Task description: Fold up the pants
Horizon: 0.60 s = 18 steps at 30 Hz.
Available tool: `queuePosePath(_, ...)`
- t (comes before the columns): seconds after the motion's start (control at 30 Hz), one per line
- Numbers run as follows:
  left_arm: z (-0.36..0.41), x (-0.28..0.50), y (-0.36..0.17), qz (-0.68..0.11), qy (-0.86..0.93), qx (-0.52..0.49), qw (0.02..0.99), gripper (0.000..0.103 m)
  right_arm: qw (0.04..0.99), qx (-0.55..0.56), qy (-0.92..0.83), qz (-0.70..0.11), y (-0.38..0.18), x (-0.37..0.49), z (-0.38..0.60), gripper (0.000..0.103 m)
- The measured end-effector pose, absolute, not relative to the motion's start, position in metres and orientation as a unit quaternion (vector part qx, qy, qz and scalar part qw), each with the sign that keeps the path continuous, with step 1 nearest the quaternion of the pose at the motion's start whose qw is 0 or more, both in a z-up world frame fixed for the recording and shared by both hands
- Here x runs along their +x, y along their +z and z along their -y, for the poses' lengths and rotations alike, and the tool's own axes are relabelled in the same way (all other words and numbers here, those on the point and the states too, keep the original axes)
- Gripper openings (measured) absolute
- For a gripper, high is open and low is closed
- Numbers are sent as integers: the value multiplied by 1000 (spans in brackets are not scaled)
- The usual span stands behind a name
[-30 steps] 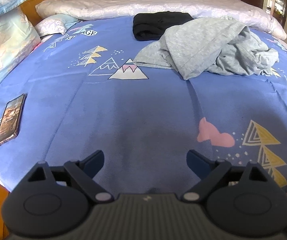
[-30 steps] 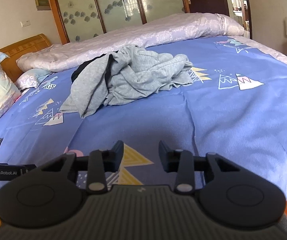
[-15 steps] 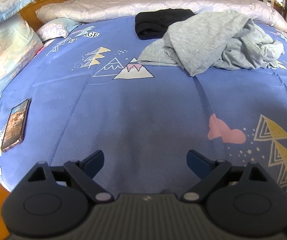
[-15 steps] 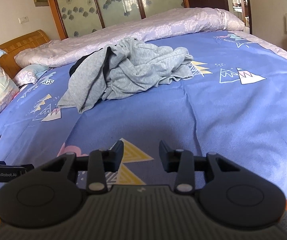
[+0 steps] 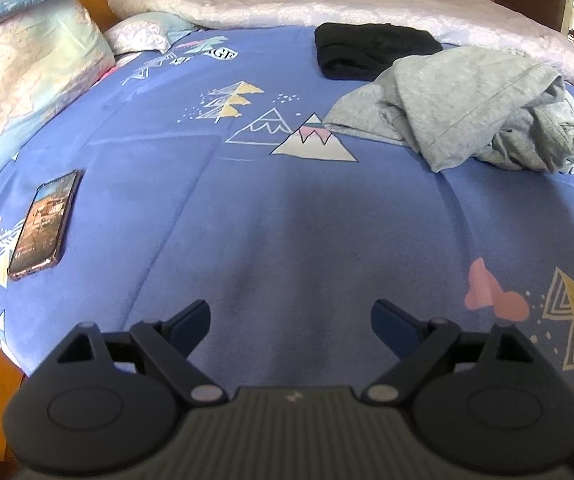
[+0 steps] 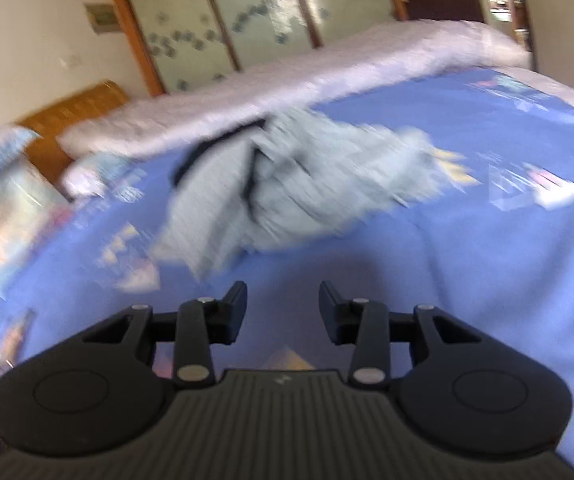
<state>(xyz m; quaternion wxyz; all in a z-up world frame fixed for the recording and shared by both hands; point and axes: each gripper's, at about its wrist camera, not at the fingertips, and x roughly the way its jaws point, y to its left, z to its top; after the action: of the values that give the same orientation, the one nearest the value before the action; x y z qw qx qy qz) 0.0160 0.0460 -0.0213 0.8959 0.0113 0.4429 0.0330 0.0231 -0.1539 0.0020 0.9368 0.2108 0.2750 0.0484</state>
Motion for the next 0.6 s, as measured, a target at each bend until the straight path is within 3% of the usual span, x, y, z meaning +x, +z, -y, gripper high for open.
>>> queuePosePath(0.1,-49,16,-20,-441,36,9,897,91,940,217,63,-257,13,73,142,70)
queuePosePath(0.2,-53,17,-17,-438,41,9,898,91,931,234,46,-275,11,128,136,69)
queuePosePath(0.23,-55,17,-16,-438,43,9,898,91,925,245,44,-287,8,144,136,66)
queuePosePath(0.27,-56,17,-16,-437,45,9,898,91,918,256,43,-300,5,159,136,40)
queuePosePath(0.3,-57,17,-15,-437,46,8,898,91,914,261,44,-308,4,166,136,5)
queuePosePath(0.43,-63,17,-12,-430,49,1,901,91,904,304,102,-282,15,134,141,5)
queuePosePath(0.6,-67,20,-10,-428,36,-18,903,91,914,228,201,-269,29,40,128,5)
